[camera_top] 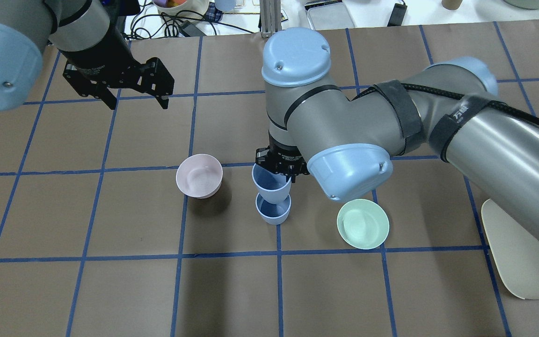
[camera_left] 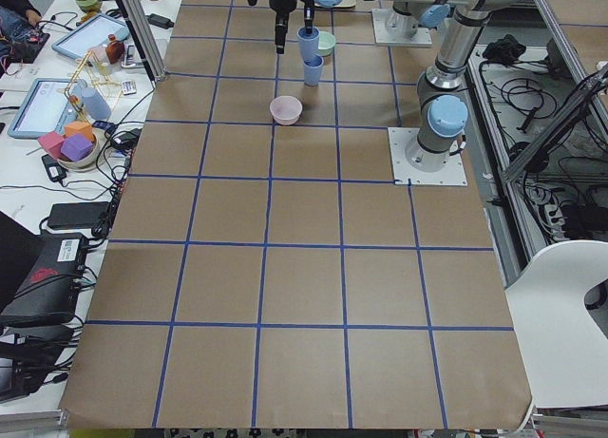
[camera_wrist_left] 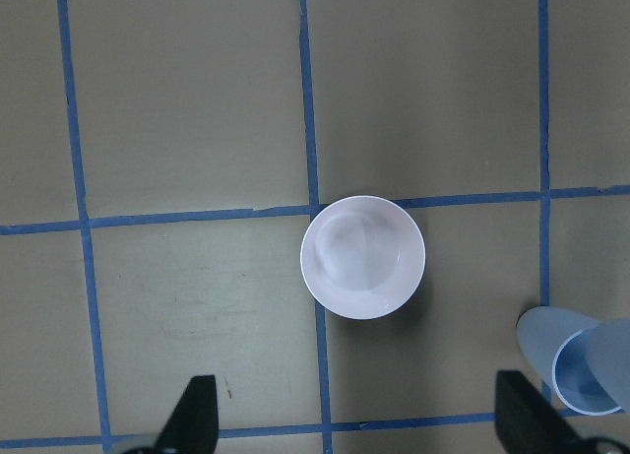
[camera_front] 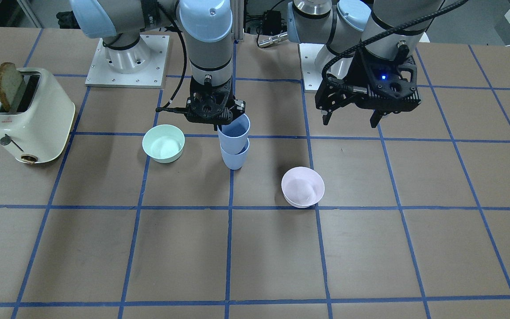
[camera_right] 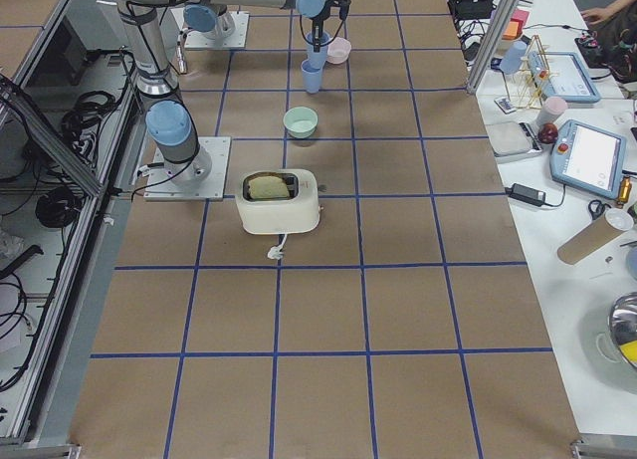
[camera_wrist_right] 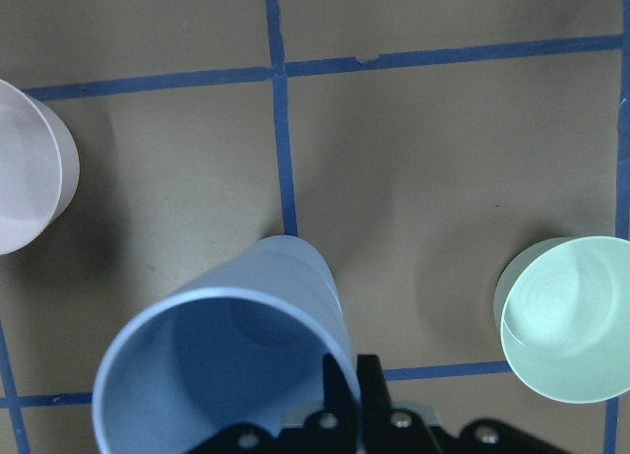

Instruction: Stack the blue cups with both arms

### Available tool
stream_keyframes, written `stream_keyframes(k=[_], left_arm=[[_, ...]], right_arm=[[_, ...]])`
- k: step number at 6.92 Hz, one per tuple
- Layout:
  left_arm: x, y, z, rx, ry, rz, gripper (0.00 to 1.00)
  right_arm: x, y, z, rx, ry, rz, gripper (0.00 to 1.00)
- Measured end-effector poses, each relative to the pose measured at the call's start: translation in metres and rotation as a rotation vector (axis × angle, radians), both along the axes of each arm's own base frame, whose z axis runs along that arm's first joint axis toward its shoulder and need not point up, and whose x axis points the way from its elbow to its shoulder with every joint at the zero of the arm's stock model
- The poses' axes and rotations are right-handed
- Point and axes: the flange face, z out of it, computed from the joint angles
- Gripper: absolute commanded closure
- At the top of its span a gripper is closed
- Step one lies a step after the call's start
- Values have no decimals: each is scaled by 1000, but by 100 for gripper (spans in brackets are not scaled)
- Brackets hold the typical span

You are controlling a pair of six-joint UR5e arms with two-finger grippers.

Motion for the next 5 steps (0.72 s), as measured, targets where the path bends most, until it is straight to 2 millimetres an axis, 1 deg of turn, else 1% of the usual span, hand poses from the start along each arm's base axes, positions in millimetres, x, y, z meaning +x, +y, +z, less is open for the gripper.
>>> stream_keyframes(k=[1, 2, 3, 4, 5], left_arm=[[0, 0, 0, 0, 0, 0, 0], [0, 0, 0, 1, 0, 0, 0], [0, 0, 0, 1, 0, 0, 0], [0, 0, 0, 1, 0, 0, 0], [0, 0, 0, 1, -1, 0, 0]], right_arm=[[1, 3, -3, 4, 0, 2, 94], [2, 4, -4, 5, -1, 3, 84], [3, 5, -6, 8, -1, 4, 50], [3, 5, -8, 11, 1, 5, 19], [3, 4, -10, 13, 3, 7, 13]])
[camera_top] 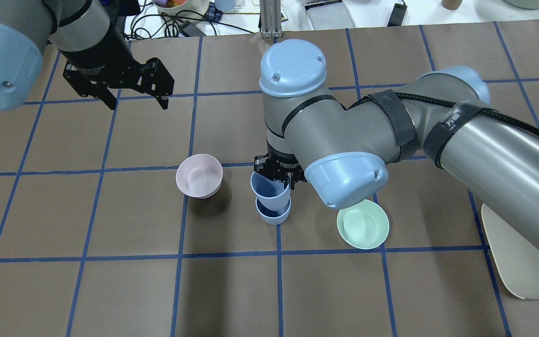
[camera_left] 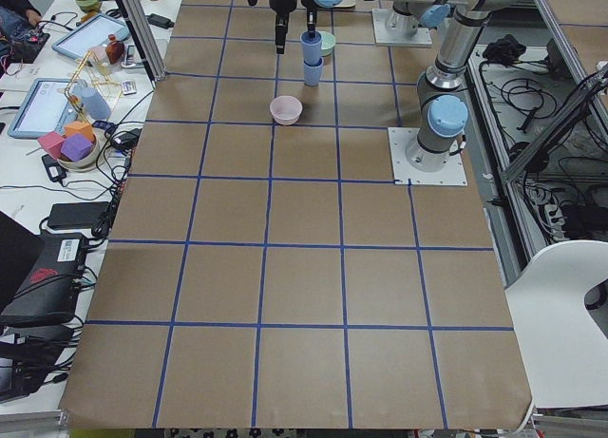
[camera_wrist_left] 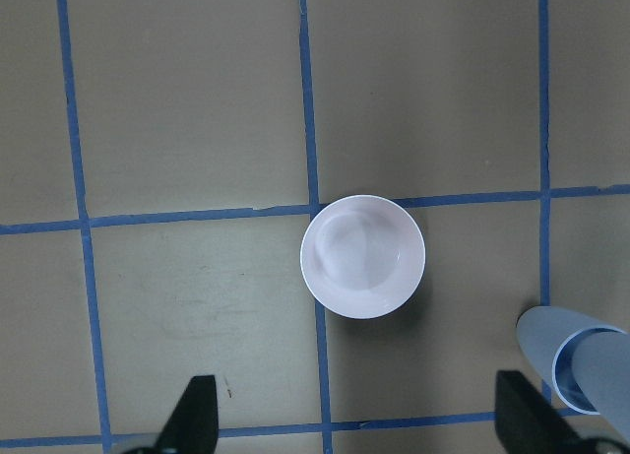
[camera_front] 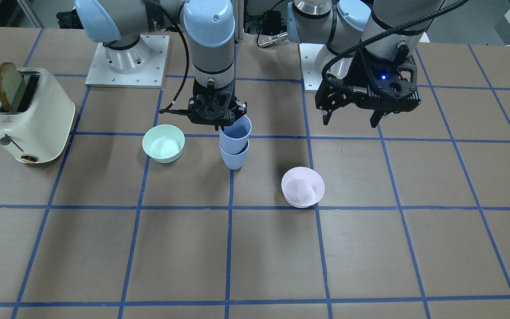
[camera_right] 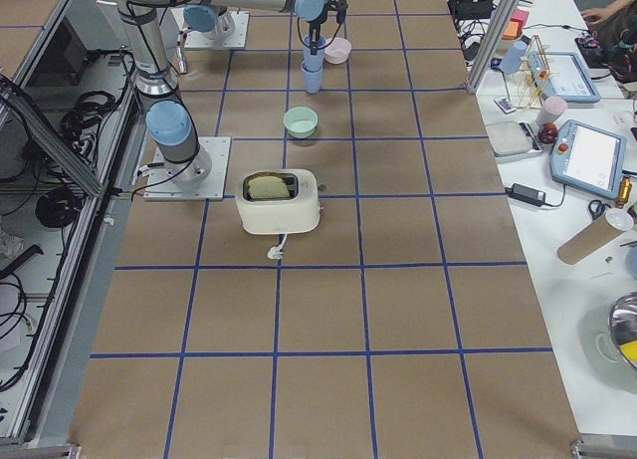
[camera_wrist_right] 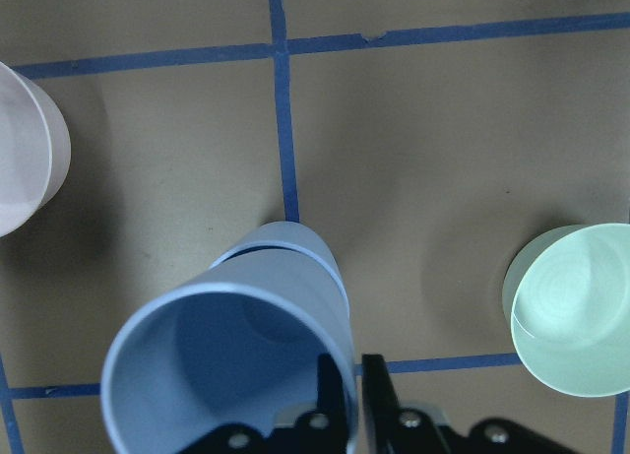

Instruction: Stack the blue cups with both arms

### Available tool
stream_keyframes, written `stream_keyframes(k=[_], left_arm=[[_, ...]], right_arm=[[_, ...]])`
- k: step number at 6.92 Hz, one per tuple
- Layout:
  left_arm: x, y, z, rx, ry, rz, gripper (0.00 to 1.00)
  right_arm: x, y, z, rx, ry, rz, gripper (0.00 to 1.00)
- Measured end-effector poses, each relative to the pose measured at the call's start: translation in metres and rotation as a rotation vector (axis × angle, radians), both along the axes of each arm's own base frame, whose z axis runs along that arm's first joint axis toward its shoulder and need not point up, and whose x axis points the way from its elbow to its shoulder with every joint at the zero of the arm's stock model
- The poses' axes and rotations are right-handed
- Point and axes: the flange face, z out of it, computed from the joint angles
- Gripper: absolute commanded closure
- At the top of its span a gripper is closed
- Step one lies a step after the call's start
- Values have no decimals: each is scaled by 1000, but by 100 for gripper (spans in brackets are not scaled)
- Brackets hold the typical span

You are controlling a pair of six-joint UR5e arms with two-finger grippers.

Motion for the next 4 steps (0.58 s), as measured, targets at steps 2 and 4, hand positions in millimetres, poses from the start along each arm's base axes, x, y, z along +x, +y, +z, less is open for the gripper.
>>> stream_keyframes(k=[2, 4], left_arm=[[0, 0, 0, -1, 1, 0, 0], [0, 0, 1, -1, 1, 0, 0]], right_arm=[[-4, -6, 8, -18, 0, 12, 3], [-28, -39, 40, -74, -10, 54, 0]])
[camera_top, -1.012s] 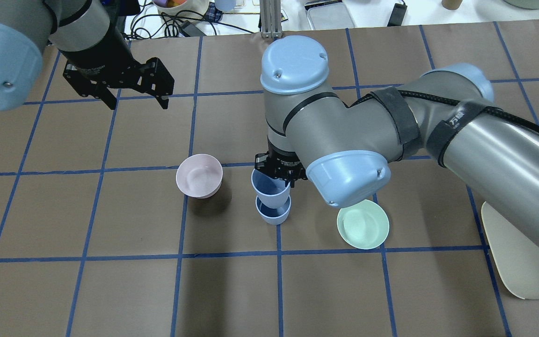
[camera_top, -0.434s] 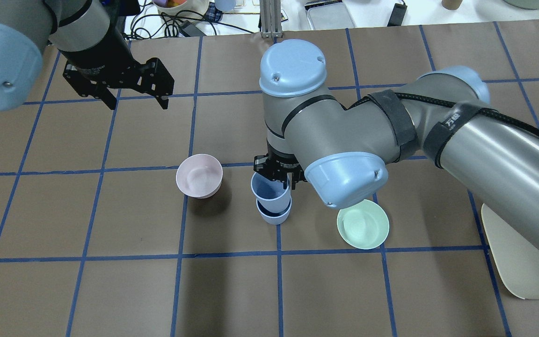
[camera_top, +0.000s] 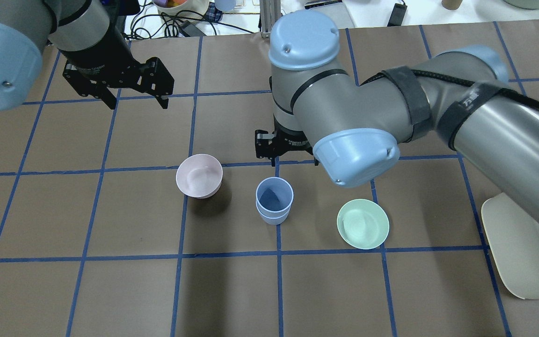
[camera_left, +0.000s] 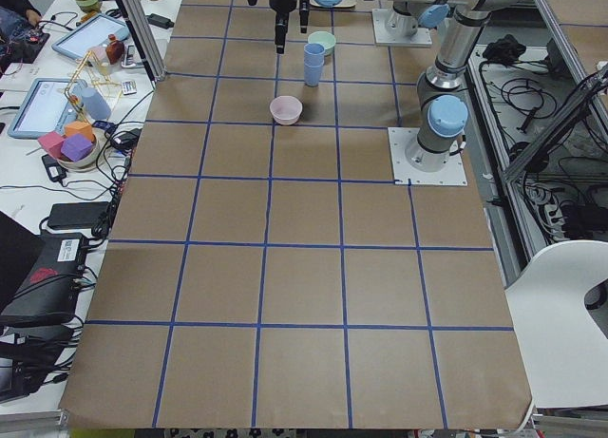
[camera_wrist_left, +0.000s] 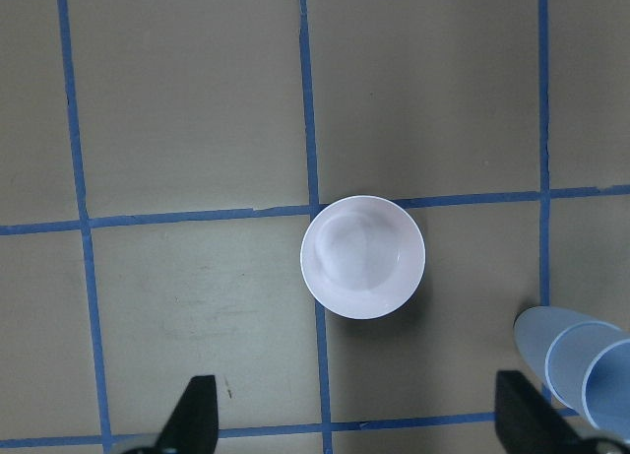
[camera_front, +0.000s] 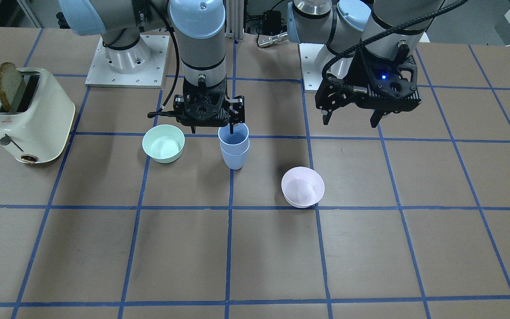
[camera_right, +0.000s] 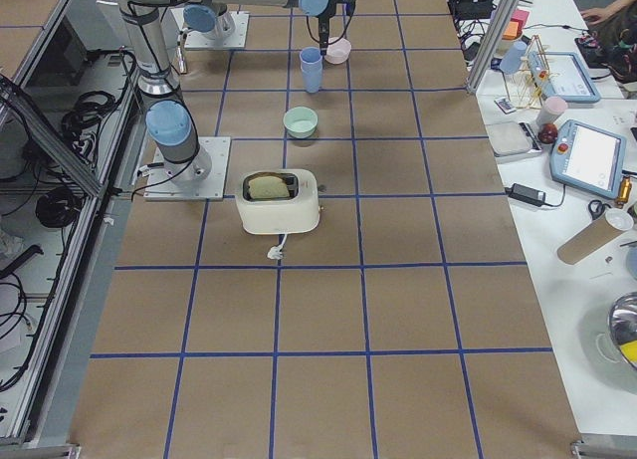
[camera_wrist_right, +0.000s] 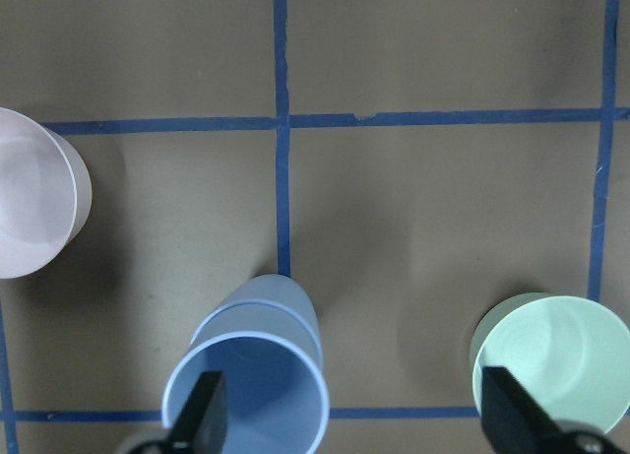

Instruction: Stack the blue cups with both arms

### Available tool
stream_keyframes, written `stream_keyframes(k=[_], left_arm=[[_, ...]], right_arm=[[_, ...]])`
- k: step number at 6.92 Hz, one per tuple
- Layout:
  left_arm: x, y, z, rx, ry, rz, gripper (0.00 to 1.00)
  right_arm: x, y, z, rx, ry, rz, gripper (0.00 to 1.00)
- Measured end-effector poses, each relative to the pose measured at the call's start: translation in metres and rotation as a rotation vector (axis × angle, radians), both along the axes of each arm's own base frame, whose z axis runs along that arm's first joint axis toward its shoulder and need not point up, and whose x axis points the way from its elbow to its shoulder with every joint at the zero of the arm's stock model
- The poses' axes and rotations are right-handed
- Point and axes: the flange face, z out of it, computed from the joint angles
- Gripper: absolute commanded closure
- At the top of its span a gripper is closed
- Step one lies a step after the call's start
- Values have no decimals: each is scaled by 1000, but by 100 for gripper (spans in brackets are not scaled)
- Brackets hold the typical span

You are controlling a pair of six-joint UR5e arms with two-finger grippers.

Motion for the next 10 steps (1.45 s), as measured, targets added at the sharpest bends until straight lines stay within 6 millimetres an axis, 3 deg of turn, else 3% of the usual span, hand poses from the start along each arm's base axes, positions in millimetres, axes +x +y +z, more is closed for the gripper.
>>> stream_keyframes(k=[2, 3, 4, 6, 10], left_arm=[[0, 0, 0, 0, 0, 0, 0], [0, 0, 0, 0, 0, 0, 0], [0, 0, 0, 0, 0, 0, 0], [0, 0, 0, 0, 0, 0, 0], [0, 1, 0, 2, 1, -1, 0]], right_arm=[[-82, -53, 40, -6, 9, 0, 0], [-126, -76, 70, -31, 9, 19, 0], [-158, -90, 99, -68, 7, 25, 0], [-177, -92, 122, -96, 23, 95, 0], [-192, -92, 121, -74, 38, 94, 0]])
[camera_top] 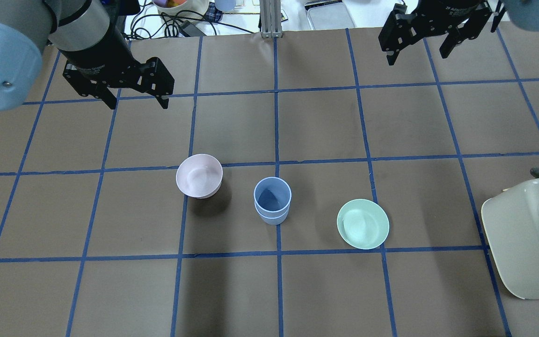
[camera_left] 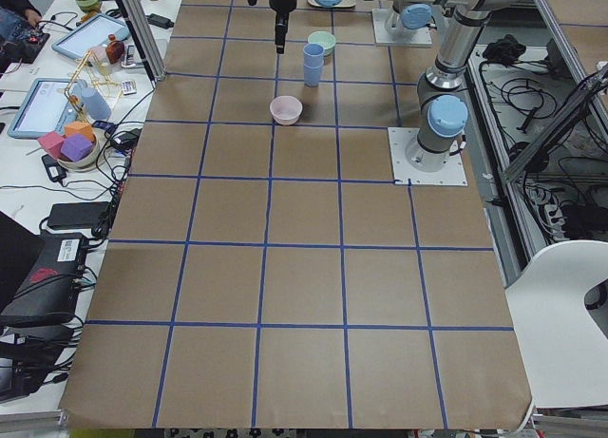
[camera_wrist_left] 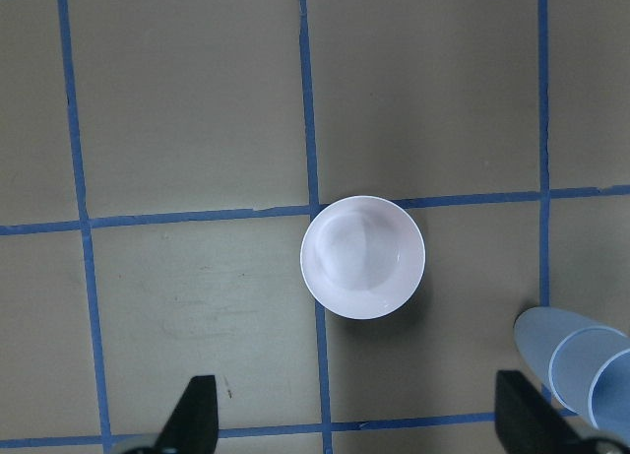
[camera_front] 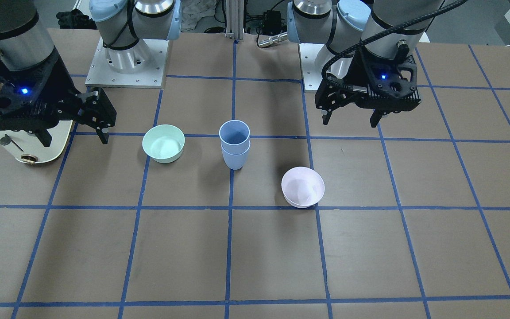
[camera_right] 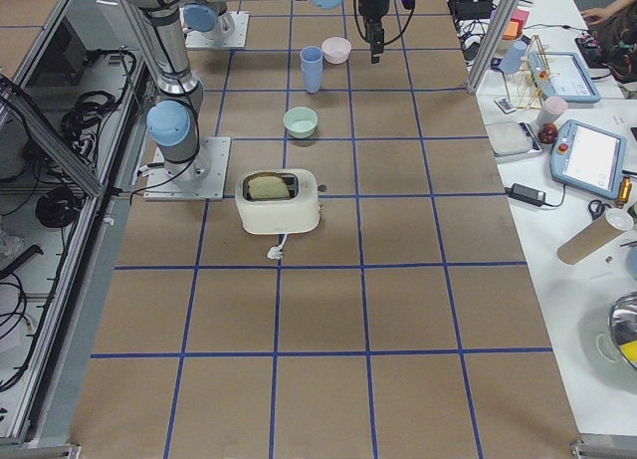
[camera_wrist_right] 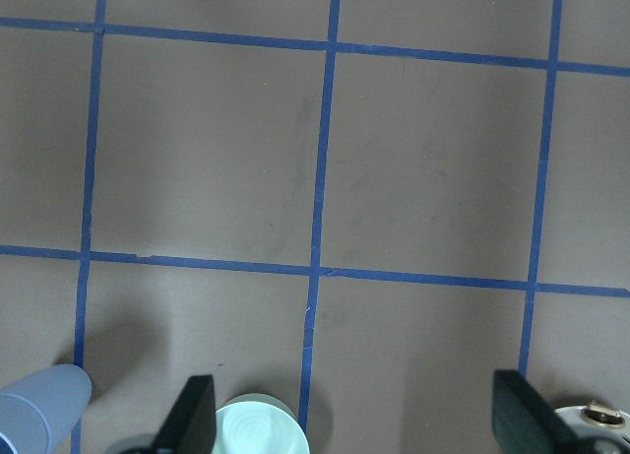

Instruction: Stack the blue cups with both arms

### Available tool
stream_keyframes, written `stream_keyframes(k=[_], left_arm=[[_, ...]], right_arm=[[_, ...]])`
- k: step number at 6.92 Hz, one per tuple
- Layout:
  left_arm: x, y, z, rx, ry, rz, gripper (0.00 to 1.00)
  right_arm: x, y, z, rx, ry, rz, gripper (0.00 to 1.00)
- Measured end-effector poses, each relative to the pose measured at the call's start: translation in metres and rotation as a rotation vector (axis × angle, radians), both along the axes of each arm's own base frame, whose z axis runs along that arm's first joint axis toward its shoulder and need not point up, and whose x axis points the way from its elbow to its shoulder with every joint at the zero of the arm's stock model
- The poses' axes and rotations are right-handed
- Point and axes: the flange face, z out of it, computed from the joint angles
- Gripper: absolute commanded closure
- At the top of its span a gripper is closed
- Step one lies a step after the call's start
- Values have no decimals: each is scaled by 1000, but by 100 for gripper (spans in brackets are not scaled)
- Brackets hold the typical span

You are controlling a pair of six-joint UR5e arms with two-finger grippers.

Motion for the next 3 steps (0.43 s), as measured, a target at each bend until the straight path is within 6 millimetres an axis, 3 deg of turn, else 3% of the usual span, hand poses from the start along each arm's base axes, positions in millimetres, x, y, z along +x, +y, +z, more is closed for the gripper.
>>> stream_keyframes(k=[3], left_arm=[[1, 2, 3, 7, 0, 2, 0]], right_arm=[[0, 2, 2, 13, 1, -18, 0]])
